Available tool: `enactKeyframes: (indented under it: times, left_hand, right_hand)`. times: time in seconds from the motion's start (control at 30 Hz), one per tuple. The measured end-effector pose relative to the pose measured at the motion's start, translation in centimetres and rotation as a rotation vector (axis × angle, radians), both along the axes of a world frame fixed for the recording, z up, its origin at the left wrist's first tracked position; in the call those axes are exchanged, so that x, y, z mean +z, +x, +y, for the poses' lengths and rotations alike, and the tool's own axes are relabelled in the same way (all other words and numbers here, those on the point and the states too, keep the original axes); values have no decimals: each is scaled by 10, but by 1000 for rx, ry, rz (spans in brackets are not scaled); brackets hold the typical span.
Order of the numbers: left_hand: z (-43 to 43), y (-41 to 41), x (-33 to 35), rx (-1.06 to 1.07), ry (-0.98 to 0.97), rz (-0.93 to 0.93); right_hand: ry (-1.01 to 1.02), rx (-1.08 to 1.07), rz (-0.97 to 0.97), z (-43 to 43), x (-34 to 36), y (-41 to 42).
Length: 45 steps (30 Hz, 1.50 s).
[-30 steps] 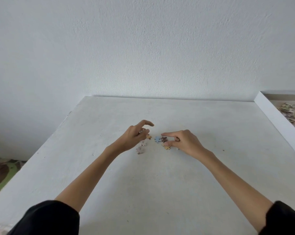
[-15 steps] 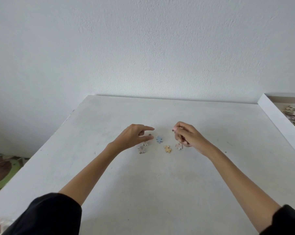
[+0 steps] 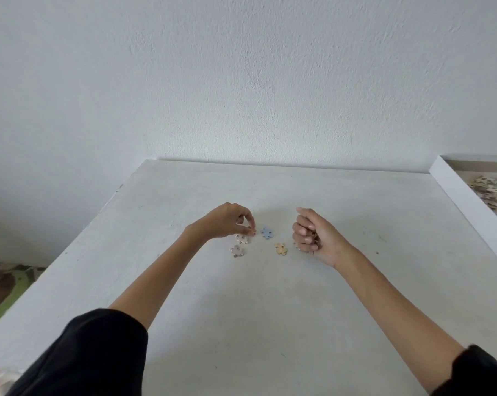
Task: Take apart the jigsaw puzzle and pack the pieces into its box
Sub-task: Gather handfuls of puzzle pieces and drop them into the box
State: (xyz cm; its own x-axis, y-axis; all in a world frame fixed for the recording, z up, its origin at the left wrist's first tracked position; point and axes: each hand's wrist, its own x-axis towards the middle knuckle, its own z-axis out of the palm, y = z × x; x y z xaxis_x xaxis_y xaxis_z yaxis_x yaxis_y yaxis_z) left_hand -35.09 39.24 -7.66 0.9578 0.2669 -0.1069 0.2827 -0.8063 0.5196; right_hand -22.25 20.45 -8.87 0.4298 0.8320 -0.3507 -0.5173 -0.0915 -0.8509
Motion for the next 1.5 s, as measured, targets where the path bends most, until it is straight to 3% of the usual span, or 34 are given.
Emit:
enactKeyframes:
  times: [0.13, 0.33, 0.5, 0.6, 0.77, 0.83, 1.0, 1.13, 1.3, 1.43, 1.5]
  left_hand:
    - [4, 6, 2, -8, -81, 109]
    - [1, 4, 5, -59, -101, 153]
    - [-3, -6, 1, -57, -182, 5]
    - [-5, -13, 10, 18, -455, -21]
    - [0, -30, 14, -28, -979, 90]
    - [1, -33, 10, -23, -1081, 93]
    - [-1, -36, 4, -52, -1159, 117]
    - [-5, -31, 2, -49, -1097, 110]
    - [-9, -27, 1, -71, -1079, 12]
    - [-9, -27, 1, -51, -1062, -28]
    - [-8, -28, 3, 6, -1148, -49]
  right_hand:
    - [-156, 52, -501, 2, 3, -7]
    - [-212, 166, -1094, 8, 2, -12]
    - [-329, 198, -1305, 18, -2, -17]
    - [-364, 182, -1359, 23, 0, -18]
    - [-351, 317, -1415, 27, 3, -15]
    - [-253, 286, -1331, 24, 0, -14]
    - [-57, 103, -594, 18, 7, -17]
    - [48, 83, -206, 12, 8, -12]
    - [81, 106, -8, 3, 6, -6]
    - [-16, 121, -61, -1, 9, -3]
    - [-57, 151, -42, -4, 9, -3]
